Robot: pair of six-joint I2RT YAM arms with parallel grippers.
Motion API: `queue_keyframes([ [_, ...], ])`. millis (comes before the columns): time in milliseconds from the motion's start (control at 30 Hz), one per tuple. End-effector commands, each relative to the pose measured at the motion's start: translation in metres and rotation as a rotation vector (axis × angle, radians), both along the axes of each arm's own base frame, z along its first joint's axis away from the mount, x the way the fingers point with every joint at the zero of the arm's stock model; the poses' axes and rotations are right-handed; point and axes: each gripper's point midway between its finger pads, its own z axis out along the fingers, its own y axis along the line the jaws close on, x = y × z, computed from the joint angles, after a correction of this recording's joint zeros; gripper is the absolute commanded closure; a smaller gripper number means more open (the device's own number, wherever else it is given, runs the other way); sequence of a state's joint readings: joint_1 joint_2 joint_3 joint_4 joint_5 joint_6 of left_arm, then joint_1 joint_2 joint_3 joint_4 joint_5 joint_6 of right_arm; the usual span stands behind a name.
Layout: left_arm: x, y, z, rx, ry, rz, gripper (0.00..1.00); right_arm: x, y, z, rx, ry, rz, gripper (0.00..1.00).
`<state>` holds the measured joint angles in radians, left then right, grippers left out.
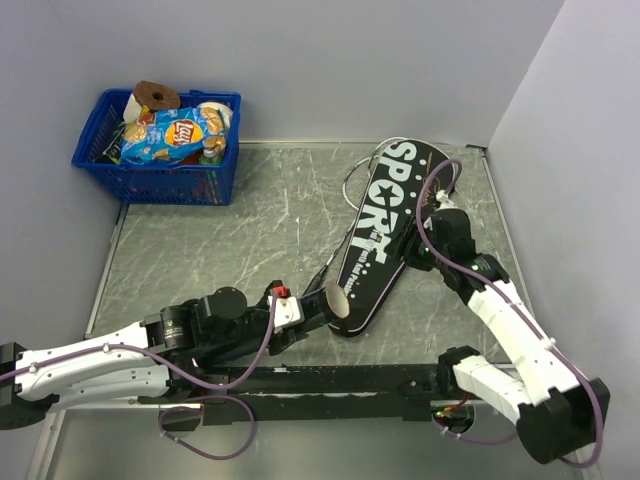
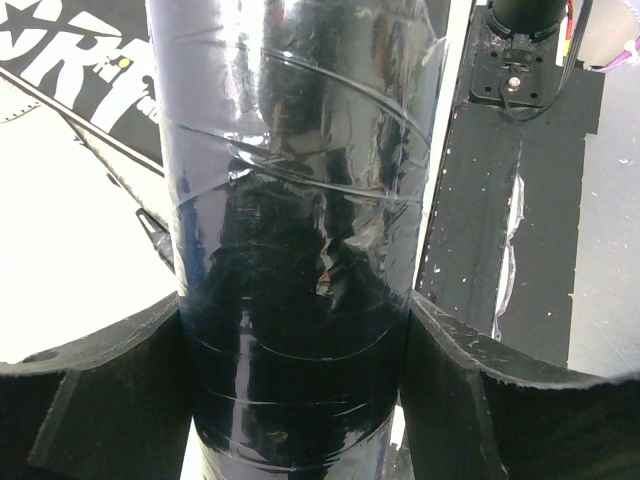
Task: Pack up the badminton gear
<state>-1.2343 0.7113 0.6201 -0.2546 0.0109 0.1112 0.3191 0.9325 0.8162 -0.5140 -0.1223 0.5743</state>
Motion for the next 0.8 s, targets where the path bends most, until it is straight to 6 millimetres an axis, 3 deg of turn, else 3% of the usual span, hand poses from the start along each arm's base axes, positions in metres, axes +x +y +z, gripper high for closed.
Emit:
queue_keyframes([
  [0, 0.002, -0.006, 0.035, -0.101, -0.028, 0.005, 0.99, 0.019, -0.048, -0.04, -0.089, 0.081, -0.263, 0.4],
  [167, 0.0, -0.003, 0.041, -0.123, -0.03, 0.006, 0.99, 0.02, -0.076, -0.086, -0.109, 0.215, -0.376, 0.42],
  [267, 0.004, 0.002, 0.047, -0.138, -0.04, 0.035, 0.99, 0.018, -0.084, -0.103, -0.135, 0.268, -0.404, 0.43],
  [433, 0.004, 0.007, 0.056, -0.175, -0.054, 0.044, 0.99, 0.016, -0.091, -0.121, -0.152, 0.324, -0.433, 0.43],
  [767, 0.003, 0.008, 0.057, -0.173, -0.052, 0.04, 0.99, 0.012, -0.097, -0.153, -0.2, 0.442, -0.46, 0.46],
])
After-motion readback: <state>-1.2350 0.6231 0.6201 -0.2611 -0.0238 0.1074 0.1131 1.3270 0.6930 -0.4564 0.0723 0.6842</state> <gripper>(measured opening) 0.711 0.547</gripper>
